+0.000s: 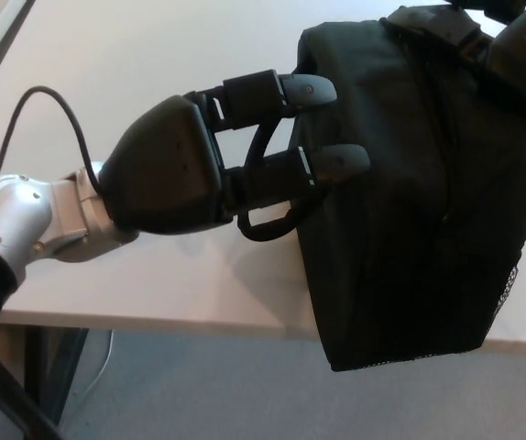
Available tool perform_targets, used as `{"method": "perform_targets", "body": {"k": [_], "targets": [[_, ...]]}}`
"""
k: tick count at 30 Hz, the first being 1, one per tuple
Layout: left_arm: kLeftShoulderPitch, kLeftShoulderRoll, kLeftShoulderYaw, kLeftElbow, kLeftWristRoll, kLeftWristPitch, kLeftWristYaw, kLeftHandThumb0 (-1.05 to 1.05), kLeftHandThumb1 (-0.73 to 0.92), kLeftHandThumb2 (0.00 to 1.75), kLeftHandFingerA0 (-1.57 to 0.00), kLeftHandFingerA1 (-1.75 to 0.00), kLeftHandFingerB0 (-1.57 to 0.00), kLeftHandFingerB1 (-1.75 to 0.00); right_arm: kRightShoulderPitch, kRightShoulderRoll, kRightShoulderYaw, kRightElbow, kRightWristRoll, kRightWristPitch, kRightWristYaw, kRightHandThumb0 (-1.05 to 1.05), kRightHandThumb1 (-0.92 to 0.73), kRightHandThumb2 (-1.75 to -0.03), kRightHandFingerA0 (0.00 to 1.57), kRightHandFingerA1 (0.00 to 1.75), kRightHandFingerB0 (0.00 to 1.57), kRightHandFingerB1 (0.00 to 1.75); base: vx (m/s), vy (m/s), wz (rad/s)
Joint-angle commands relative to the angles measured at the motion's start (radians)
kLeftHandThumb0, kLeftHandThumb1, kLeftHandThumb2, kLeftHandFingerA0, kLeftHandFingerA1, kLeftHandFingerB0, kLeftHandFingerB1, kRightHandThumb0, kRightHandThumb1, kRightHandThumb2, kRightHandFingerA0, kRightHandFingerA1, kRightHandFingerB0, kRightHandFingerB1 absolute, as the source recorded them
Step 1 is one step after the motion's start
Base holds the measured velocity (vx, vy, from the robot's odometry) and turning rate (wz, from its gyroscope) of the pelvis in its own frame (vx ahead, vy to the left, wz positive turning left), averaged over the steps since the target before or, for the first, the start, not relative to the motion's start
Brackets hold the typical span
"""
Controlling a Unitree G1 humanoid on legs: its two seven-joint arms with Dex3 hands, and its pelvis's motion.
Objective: A lunch bag is kept on the middle of the desk and the robot uses both its hands to grab the opening of the bag from the left and right and moves its hands away from each other to spread the bag open
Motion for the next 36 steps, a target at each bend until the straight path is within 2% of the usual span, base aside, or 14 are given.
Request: {"method": "perform_targets", "body": {"k": [1,6,12,13,14,15,25,26,30,32,33,34,35,36], "targets": [[-0.016,-0.016,-0.016,0.011,0.034,0.058,0.036,-0.03,0.59,0.60,-0.40,-0.35,-0.31,-0.32,0.020,0.005,-0.001,-0.002,0.003,-0.003,0.020,-0.41,-0.49,-0.65,0.16,0.36,0.13,0.33,0.00,0.000,0.00],[-0.027,-0.029,-0.031,0.019,0.033,0.065,0.040,-0.05,0.60,0.60,-0.41,-0.34,-0.31,-0.32,0.015,0.008,0.003,-0.003,-0.006,0.008,0.020,-0.37,-0.56,-0.58,0.18,0.31,0.12,0.26,0.00,0.000,0.00],[-0.032,-0.043,-0.035,0.018,0.029,0.066,0.025,-0.05,0.60,0.60,-0.39,-0.34,-0.29,-0.31,0.017,0.009,0.003,-0.027,-0.008,0.023,0.043,-0.45,-0.55,-0.65,0.13,0.33,0.13,0.31,0.00,0.000,0.00],[-0.032,-0.046,-0.034,0.017,0.025,0.063,0.014,-0.07,0.60,0.60,-0.38,-0.34,-0.28,-0.31,0.017,0.012,0.001,-0.022,-0.003,0.019,0.044,-0.26,-0.50,-0.98,0.01,0.49,0.00,0.48,0.00,0.000,0.00],[-0.032,-0.046,-0.033,0.016,0.023,0.063,0.011,-0.07,0.60,0.60,-0.38,-0.34,-0.28,-0.31,0.017,0.013,0.000,-0.021,-0.001,0.018,0.047,-0.26,-0.50,-0.98,0.01,0.49,0.00,0.48,0.00,0.000,0.00],[-0.031,-0.048,-0.034,0.014,0.027,0.069,0.011,-0.06,0.41,0.91,-0.25,-0.54,-0.16,-0.50,0.020,0.015,-0.008,-0.018,0.012,0.006,0.052,-0.43,-0.53,-0.64,0.14,0.33,0.14,0.32,0.00,0.000,0.00],[-0.026,-0.079,-0.045,0.051,0.020,0.058,0.031,-0.04,0.40,0.91,-0.26,-0.54,-0.16,-0.50,0.018,0.025,-0.003,0.000,0.001,0.001,0.027,-0.44,-0.51,-0.66,0.17,0.36,0.14,0.33,0.00,0.000,0.00],[-0.024,-0.083,-0.046,0.059,0.020,0.059,0.035,-0.04,0.59,0.60,-0.39,-0.34,-0.27,-0.31,0.016,0.025,-0.003,-0.002,-0.001,0.006,0.032,-0.39,-0.58,-0.58,0.20,0.32,0.14,0.27,0.00,0.000,0.00],[-0.016,-0.091,-0.054,0.082,0.022,0.072,0.037,-0.03,0.57,0.61,-0.39,-0.35,-0.30,-0.32,0.016,0.030,-0.003,-0.002,0.000,0.014,0.040,-0.40,-0.58,-0.59,0.25,0.33,0.16,0.28,0.00,0.000,0.00],[-0.010,-0.102,-0.062,0.108,0.024,0.084,0.039,-0.03,0.56,0.64,-0.60,-0.42,-0.56,-0.40,0.018,0.035,-0.005,0.004,0.006,-0.013,0.018,-0.43,-0.50,-0.71,0.45,0.46,0.38,0.43,0.00,0.000,0.00],[-0.009,-0.106,-0.063,0.118,0.021,0.083,0.038,-0.03,0.56,0.64,-0.60,-0.42,-0.56,-0.40,0.017,0.038,-0.004,0.007,0.005,-0.013,0.014,-0.43,-0.50,-0.71,0.45,0.46,0.38,0.43,0.00,0.000,0.00],[-0.005,-0.111,-0.061,0.130,0.010,0.076,0.032,-0.06,0.56,0.63,-0.66,-0.44,-0.64,-0.43,0.016,0.040,-0.005,0.007,0.005,-0.009,0.017,-0.35,-0.57,-0.57,0.62,0.41,0.56,0.39,0.00,0.000,0.00],[-0.005,-0.114,-0.061,0.138,0.005,0.073,0.031,-0.06,0.56,0.63,-0.66,-0.44,-0.64,-0.43,0.016,0.042,-0.005,0.008,0.005,-0.008,0.018,-0.35,-0.57,-0.57,0.62,0.41,0.56,0.39,0.00,0.000,0.00],[0.007,-0.124,-0.047,0.159,-0.039,0.043,-0.029,-0.20,0.48,0.56,-0.97,-0.62,-0.94,-0.52,0.014,0.049,0.000,0.012,-0.002,0.007,0.007,-0.36,-0.58,-0.58,0.78,0.61,0.81,0.53,0.00,0.000,0.00]]}}
